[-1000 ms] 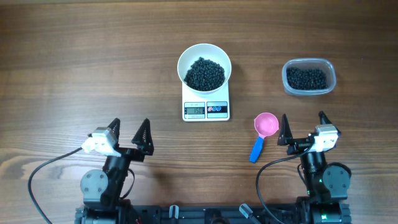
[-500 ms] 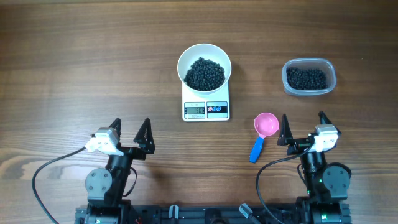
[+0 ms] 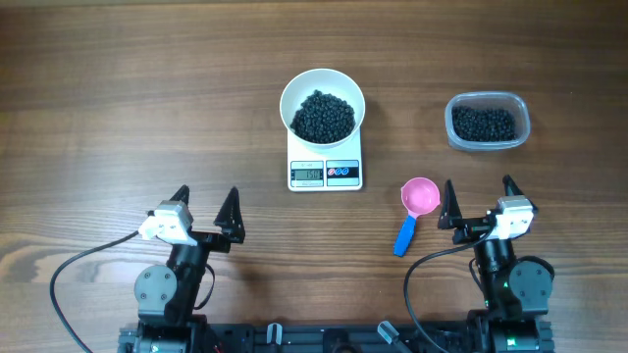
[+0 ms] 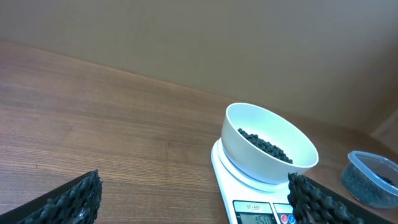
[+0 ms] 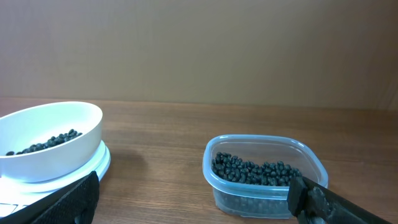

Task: Scoop item into bowl and weigh 150g on scale

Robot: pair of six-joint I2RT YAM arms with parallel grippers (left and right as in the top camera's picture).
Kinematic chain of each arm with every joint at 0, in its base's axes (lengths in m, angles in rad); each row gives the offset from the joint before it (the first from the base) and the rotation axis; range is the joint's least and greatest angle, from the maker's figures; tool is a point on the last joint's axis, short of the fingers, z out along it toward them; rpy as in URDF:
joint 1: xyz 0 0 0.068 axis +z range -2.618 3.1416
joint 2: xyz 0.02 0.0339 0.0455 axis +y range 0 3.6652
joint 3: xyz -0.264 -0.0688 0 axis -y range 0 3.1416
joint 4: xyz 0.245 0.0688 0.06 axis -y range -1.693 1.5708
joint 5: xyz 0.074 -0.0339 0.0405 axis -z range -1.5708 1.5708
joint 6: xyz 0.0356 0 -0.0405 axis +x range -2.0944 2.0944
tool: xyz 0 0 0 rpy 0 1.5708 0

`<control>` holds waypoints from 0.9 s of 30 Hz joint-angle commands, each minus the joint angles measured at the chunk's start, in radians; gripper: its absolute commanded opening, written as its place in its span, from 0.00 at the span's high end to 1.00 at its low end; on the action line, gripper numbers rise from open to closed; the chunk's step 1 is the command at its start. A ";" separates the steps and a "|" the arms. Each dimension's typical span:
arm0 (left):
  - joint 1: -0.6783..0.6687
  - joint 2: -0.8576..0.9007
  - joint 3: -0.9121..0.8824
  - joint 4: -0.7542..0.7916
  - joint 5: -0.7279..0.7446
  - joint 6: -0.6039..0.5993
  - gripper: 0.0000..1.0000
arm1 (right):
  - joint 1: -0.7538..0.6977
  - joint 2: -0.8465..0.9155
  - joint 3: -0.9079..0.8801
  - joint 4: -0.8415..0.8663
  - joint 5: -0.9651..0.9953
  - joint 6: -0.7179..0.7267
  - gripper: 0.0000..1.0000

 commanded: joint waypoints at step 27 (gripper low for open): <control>-0.005 -0.010 -0.011 0.004 -0.003 0.058 0.00 | 0.002 -0.001 -0.001 0.002 0.006 -0.013 0.00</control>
